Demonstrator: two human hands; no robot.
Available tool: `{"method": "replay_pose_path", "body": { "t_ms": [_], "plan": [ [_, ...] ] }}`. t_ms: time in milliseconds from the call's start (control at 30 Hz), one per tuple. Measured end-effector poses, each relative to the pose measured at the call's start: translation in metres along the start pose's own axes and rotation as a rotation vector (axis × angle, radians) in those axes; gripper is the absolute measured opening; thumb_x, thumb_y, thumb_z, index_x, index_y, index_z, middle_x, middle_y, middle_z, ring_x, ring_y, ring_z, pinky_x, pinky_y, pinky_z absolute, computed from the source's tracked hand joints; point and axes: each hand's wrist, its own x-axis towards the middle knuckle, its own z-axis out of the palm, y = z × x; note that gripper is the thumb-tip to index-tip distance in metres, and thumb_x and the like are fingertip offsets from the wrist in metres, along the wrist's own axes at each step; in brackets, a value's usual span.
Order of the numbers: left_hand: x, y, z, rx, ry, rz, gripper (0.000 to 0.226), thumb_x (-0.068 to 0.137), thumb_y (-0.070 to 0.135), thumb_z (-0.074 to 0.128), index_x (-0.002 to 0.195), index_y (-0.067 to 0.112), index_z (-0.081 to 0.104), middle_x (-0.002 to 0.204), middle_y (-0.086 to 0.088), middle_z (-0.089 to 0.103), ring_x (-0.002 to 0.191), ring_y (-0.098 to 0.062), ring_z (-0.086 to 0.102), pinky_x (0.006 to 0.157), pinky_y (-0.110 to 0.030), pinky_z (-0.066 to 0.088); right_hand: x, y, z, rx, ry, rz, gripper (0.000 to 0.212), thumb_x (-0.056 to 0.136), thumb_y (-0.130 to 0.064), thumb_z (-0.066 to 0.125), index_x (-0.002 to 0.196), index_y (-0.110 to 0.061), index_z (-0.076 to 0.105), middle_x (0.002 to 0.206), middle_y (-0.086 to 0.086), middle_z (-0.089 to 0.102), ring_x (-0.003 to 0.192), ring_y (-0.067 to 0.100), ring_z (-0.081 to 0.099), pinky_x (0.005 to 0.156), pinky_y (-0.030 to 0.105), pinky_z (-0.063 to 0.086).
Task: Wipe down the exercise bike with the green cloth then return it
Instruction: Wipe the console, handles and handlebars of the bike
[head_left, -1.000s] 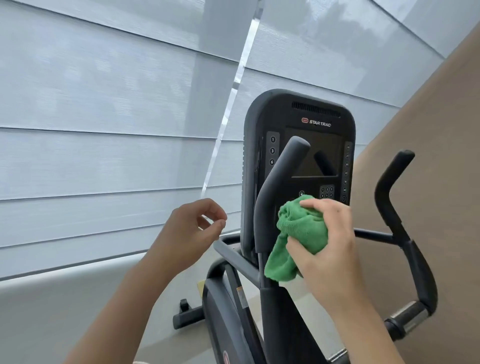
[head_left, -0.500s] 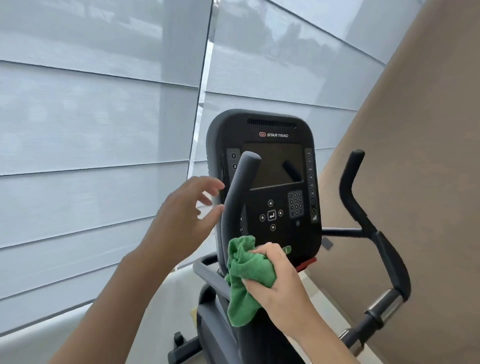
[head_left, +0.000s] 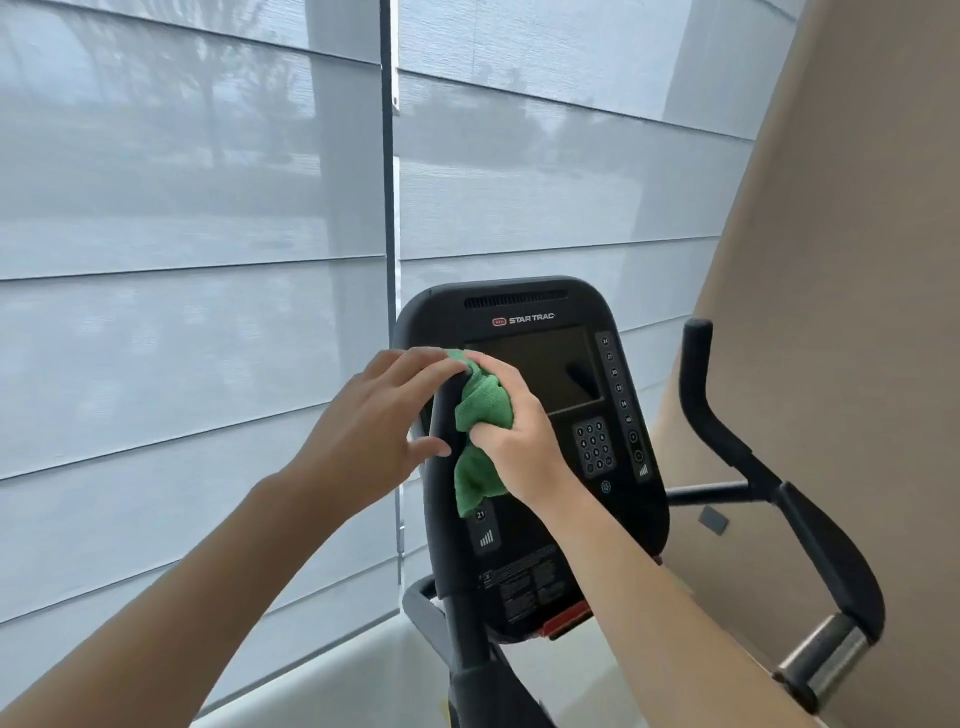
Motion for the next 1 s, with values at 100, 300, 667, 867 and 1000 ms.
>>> {"method": "replay_pose_path", "body": {
  "t_ms": [100,300,667,867,1000],
  "plan": [
    [0.004,0.004,0.004,0.028,0.05,-0.016,0.087,0.062,0.027,0.098,0.14,0.023,0.058,0.135,0.009,0.059,0.118,-0.021,0.055,0.092,-0.043,0.054,-0.001,0.01,0.006,0.133,0.023,0.044,0.067,0.074,0.003,0.051,0.134,-0.022,0.065,0.114,0.003,0.074,0.105,0.015,0.069,0.094,0.032,0.057],
    [0.005,0.009,0.008,0.074,0.089,-0.065,0.082,0.059,0.018,0.098,0.133,0.024,0.063,0.129,0.011,0.063,0.115,-0.018,0.058,0.088,-0.033,0.049,-0.021,0.034,0.016,0.084,0.007,0.058,0.068,0.082,0.005,0.054,0.142,-0.026,0.058,0.118,-0.003,0.072,0.111,0.019,0.069,0.1,0.042,0.058],
    [0.001,0.016,0.01,0.079,0.078,-0.102,0.08,0.068,0.023,0.095,0.139,0.028,0.059,0.131,0.014,0.061,0.116,-0.017,0.062,0.09,-0.033,0.051,-0.062,0.057,-0.004,-0.363,-0.324,0.038,0.064,0.088,-0.003,0.055,0.149,-0.021,0.043,0.132,0.0,0.05,0.116,0.029,0.06,0.104,0.045,0.049],
    [0.001,0.018,0.01,0.08,0.061,-0.112,0.074,0.074,0.028,0.091,0.14,0.024,0.059,0.132,0.013,0.06,0.114,-0.017,0.062,0.09,-0.04,0.056,-0.009,0.052,-0.024,-0.205,-0.043,0.04,0.072,0.079,0.005,0.061,0.144,-0.024,0.05,0.135,-0.003,0.049,0.116,0.025,0.059,0.102,0.044,0.051],
    [0.0,0.02,0.012,0.1,0.063,-0.129,0.075,0.074,0.025,0.092,0.14,0.026,0.056,0.129,0.015,0.058,0.108,-0.013,0.063,0.084,-0.037,0.056,0.007,0.042,-0.01,-0.017,-0.196,-0.012,0.09,0.076,-0.001,0.066,0.158,-0.026,0.036,0.154,-0.007,0.038,0.143,0.017,0.041,0.118,0.04,0.042]
  ]
}}
